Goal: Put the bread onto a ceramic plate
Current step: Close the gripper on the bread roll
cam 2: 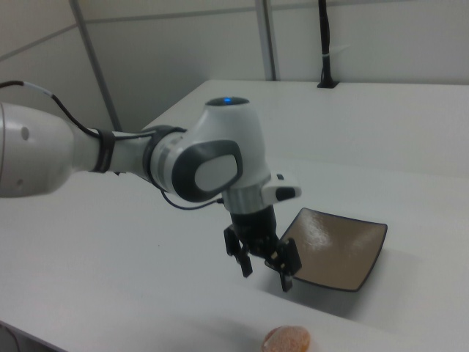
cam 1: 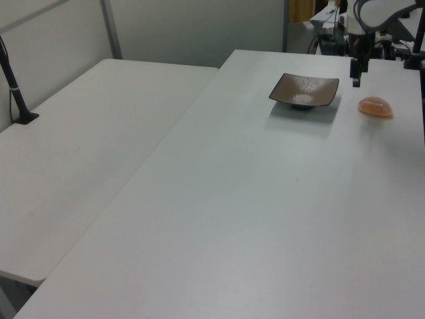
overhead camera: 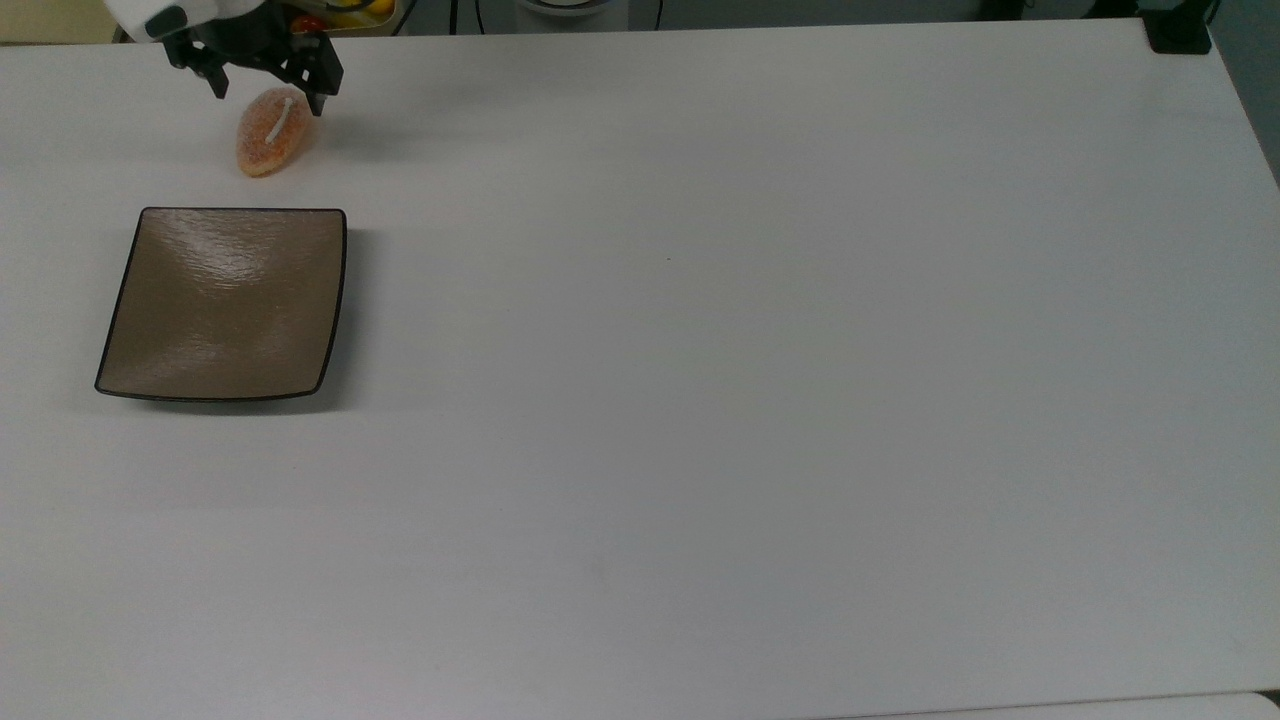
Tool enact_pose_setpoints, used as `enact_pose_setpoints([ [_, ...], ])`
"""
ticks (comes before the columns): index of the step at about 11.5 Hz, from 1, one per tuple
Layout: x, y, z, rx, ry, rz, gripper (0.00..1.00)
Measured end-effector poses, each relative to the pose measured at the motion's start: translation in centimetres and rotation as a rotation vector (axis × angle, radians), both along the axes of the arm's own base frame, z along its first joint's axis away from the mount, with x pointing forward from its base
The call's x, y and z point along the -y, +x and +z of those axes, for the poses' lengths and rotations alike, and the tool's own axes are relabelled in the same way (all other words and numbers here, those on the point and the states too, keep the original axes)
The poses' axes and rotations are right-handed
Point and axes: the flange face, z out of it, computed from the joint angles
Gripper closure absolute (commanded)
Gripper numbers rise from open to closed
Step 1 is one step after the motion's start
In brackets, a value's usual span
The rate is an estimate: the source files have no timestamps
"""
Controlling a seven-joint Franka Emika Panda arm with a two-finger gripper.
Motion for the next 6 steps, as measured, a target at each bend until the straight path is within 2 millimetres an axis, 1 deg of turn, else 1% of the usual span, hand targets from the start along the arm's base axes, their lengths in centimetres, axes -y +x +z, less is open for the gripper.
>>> enact_pose_setpoints([
  [2,1.3,-0.9,-1.8,-0.035,0.008,-0.003,0.0],
  [4,3.0,-1.9,-3.0,-0.064,0.018,-0.01,0.0],
  [6,4.1,-2.4,-4.1,-0.079,0.02,-0.022,0.0],
])
